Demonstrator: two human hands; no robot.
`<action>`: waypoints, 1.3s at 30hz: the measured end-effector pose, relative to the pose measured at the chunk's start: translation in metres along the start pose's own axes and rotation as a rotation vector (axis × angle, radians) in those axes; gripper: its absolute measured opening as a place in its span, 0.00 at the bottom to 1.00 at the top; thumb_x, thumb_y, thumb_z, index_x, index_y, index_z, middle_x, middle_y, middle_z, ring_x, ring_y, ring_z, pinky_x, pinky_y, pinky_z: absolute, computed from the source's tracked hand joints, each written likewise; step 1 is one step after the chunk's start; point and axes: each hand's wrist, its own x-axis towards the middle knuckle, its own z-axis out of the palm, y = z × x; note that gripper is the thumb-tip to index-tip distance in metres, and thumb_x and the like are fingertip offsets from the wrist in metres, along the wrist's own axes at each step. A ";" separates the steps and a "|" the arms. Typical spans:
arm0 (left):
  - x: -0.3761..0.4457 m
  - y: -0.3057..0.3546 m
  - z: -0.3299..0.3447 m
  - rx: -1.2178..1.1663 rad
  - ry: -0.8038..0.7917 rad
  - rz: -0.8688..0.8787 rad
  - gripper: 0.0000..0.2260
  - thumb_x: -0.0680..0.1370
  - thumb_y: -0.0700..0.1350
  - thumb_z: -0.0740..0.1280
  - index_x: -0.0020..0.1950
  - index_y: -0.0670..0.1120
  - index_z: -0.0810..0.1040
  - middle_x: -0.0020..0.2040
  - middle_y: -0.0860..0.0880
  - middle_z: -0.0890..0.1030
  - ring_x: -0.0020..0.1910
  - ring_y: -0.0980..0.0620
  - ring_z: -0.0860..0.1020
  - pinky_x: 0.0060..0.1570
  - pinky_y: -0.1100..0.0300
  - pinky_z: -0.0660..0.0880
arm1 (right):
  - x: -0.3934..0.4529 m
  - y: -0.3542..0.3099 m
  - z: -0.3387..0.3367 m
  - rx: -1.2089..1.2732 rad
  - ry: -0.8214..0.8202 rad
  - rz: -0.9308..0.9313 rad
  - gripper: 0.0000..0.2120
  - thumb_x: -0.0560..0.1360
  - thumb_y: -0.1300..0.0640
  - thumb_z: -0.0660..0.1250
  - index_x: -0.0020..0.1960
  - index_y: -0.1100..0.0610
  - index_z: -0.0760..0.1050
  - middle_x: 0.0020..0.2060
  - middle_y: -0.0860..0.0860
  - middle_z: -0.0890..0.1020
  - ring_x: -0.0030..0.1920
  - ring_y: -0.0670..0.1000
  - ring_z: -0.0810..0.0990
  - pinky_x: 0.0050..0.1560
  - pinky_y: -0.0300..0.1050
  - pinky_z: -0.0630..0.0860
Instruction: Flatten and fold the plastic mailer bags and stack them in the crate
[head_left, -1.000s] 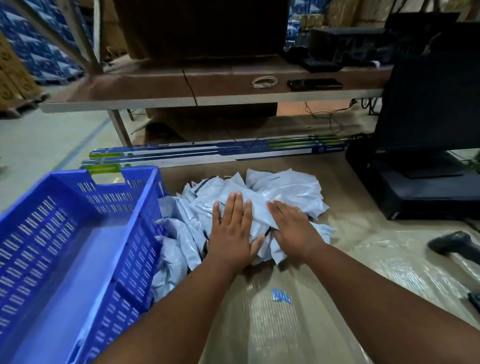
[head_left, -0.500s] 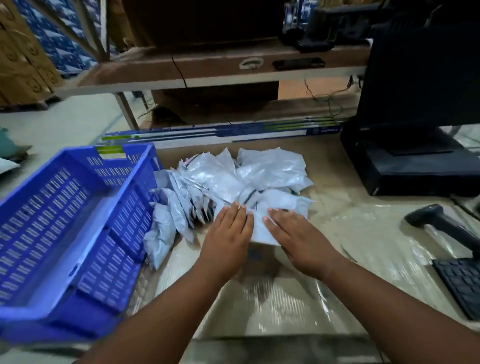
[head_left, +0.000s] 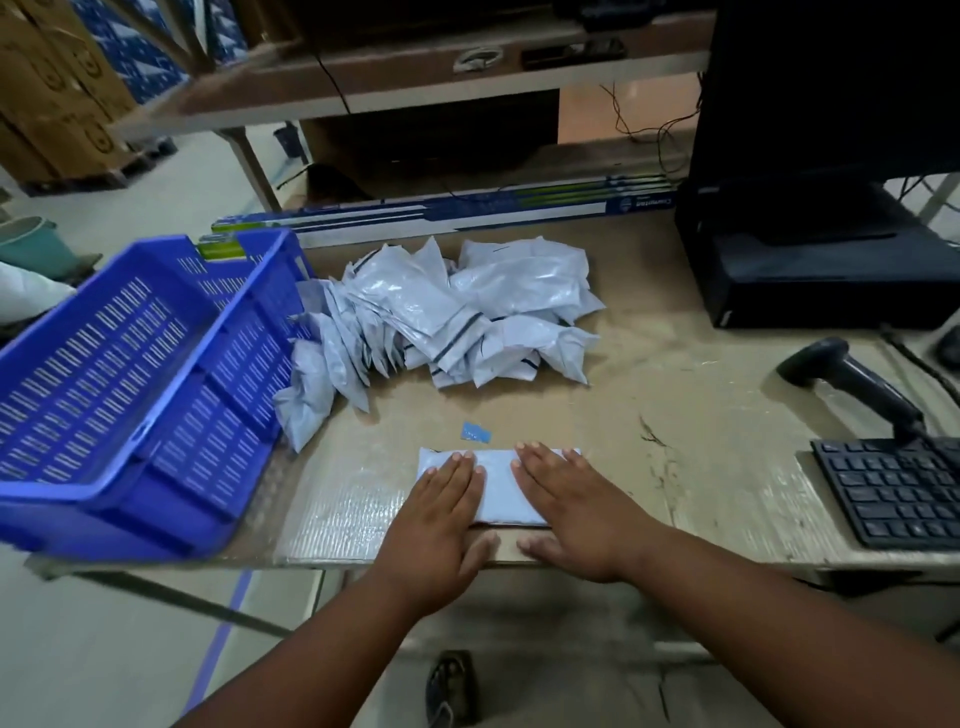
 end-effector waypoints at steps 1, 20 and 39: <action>0.000 0.001 0.000 0.003 -0.012 -0.002 0.34 0.85 0.59 0.63 0.85 0.42 0.61 0.86 0.44 0.57 0.86 0.47 0.52 0.84 0.45 0.54 | 0.001 0.000 -0.001 -0.010 -0.020 0.003 0.45 0.81 0.28 0.48 0.86 0.53 0.39 0.85 0.51 0.37 0.84 0.50 0.35 0.84 0.58 0.40; 0.054 0.025 -0.004 0.004 0.060 0.015 0.22 0.82 0.43 0.61 0.74 0.35 0.75 0.75 0.35 0.74 0.77 0.35 0.70 0.76 0.39 0.67 | 0.032 -0.002 -0.003 0.059 0.017 0.377 0.36 0.82 0.37 0.34 0.86 0.53 0.42 0.86 0.52 0.41 0.85 0.55 0.38 0.83 0.62 0.40; 0.073 0.009 -0.007 -0.614 -0.231 -0.171 0.36 0.77 0.43 0.54 0.87 0.46 0.53 0.87 0.50 0.50 0.85 0.58 0.47 0.83 0.60 0.41 | 0.059 -0.037 -0.008 0.102 0.075 0.421 0.36 0.81 0.42 0.38 0.86 0.55 0.54 0.85 0.54 0.56 0.85 0.53 0.51 0.83 0.62 0.46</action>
